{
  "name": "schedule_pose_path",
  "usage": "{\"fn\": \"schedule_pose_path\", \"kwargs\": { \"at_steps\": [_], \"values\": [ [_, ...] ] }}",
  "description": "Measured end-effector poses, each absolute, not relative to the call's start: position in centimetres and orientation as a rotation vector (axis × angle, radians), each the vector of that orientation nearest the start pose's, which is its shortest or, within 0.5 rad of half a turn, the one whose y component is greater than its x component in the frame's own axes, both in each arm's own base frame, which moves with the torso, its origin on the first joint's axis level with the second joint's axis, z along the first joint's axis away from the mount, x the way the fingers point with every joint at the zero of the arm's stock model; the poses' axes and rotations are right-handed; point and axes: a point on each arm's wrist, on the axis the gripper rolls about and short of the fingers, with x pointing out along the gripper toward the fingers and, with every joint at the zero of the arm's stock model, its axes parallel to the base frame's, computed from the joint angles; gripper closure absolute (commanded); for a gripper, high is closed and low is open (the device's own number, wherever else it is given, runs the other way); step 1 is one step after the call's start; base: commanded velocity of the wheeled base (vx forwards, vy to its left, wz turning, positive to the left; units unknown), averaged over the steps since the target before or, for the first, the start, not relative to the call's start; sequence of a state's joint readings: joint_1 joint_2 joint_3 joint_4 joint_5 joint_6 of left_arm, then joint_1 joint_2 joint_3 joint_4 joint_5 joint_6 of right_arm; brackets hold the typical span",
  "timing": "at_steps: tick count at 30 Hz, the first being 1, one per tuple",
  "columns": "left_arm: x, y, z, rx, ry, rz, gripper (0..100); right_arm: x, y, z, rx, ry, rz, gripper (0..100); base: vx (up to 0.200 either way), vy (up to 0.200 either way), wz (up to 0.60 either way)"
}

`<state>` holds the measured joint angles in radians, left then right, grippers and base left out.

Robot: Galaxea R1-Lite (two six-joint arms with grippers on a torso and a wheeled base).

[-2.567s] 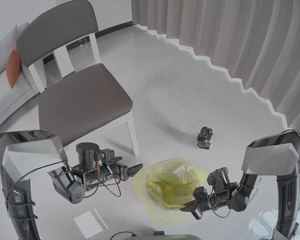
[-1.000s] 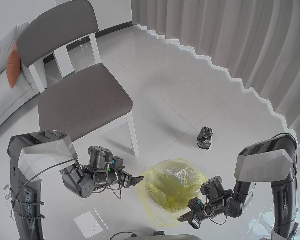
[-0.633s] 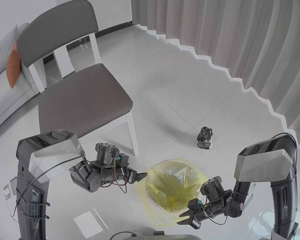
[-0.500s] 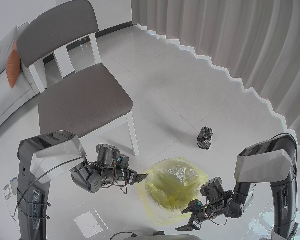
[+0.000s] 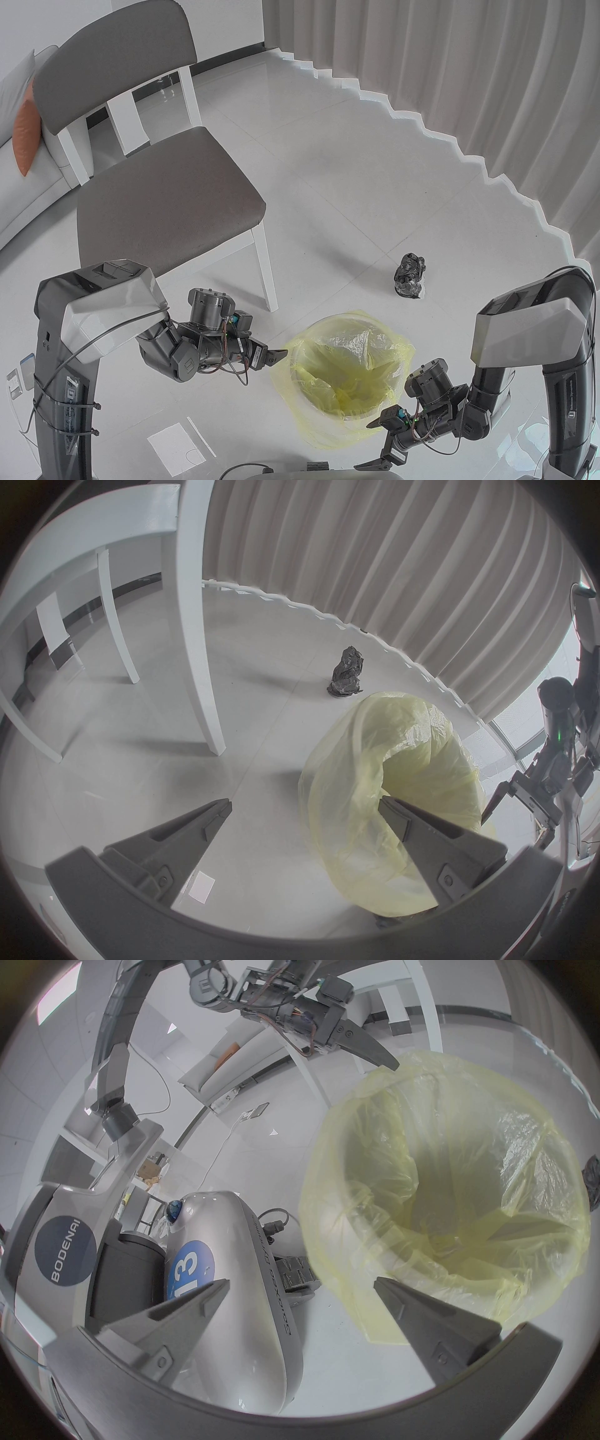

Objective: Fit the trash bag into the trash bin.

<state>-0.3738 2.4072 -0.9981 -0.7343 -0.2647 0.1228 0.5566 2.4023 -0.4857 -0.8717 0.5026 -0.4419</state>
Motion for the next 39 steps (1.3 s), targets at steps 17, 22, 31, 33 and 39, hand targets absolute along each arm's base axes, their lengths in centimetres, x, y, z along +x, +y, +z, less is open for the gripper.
{"fn": "schedule_pose_path", "kwargs": {
  "at_steps": [17,22,31,33,39],
  "values": [
    [40.0,-16.6,-3.2,0.253,0.678,-0.651,0,23.4,16.1,-7.3,-0.388,0.873,1.188,0,0.0,0.0,0.0],
    [40.8,-18.1,-3.6,0.27,0.68,-0.671,0,23.6,16.2,-7.4,-0.384,0.905,1.185,0,0.0,0.0,0.0],
    [41.6,-19.6,-5.0,0.28,0.693,-0.691,0,23.9,16.4,-7.2,-0.391,0.901,1.179,0,0.0,0.0,0.0],
    [41.6,-19.7,-5.3,0.283,0.707,-0.695,0,23.9,16.4,-7.2,-0.391,0.901,1.178,0,0.0,0.0,0.0],
    [42.3,-20.6,-5.3,0.294,0.757,-0.707,0,23.9,16.3,-7.1,-0.39,0.902,1.176,0,0.0,0.0,0.0]
  ]
}}
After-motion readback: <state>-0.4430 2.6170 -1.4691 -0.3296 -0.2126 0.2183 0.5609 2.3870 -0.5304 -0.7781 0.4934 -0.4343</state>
